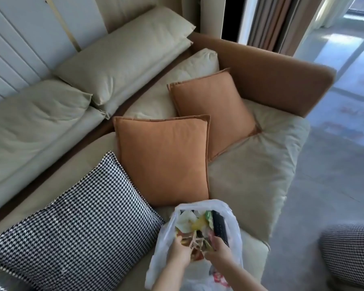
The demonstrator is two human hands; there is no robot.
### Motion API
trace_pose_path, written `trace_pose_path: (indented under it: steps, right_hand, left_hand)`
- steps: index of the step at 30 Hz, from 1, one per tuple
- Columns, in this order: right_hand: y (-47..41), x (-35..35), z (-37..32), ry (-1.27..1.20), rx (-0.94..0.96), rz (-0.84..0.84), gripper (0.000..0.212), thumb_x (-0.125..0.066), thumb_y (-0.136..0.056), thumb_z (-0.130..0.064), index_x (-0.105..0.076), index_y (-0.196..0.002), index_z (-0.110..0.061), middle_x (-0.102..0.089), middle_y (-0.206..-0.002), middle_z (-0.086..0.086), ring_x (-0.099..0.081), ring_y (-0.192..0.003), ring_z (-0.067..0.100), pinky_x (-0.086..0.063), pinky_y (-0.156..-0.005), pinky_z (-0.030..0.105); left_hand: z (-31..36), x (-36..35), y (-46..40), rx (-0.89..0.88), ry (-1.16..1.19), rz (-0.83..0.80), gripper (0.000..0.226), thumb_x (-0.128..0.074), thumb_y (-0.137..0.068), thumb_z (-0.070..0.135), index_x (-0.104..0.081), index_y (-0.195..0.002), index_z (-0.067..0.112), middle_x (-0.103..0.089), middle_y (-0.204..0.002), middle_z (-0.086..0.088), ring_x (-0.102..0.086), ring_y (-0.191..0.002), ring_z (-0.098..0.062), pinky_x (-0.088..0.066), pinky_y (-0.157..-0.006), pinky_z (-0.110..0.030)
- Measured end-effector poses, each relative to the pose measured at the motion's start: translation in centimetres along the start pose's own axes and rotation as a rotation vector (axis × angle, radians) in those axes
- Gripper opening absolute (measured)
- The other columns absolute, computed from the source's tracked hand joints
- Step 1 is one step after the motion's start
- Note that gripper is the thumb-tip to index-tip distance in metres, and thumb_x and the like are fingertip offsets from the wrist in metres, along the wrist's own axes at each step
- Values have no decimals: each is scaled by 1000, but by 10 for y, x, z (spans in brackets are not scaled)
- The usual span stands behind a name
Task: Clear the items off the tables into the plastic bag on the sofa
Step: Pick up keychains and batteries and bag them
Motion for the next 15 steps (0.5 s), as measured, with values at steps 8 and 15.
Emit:
trace_pose_path:
  steps: [8,15]
  right_hand:
    - [59,25,6,-59,-30,164,38,-52,-81,-3,-53,-118,-11,-62,-105,8,-61,-85,21,-51,-73,32]
    - [169,31,42,215,83,348,34,-49,-89,-23,-54,-123,-22,-61,-119,-3,-57,-109,18,-47,-84,21]
  left_hand:
    - [19,11,63,-166,-157,-101,43,-51,-90,15,-47,-133,20,-60,-116,-1,-62,-100,-19,-53,-83,-30]
    - [1,0,154,-395,-444,-223,37,-46,-93,21,-52,-129,19,-58,-124,-3,-57,-112,-22,-46,-97,-32]
Point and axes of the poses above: each hand's wrist, its own y-axis away from the middle knuckle, its own x-axis out of the back of the hand, z = x × y, the point moved 8 cm from there along -y, towards the middle knuckle
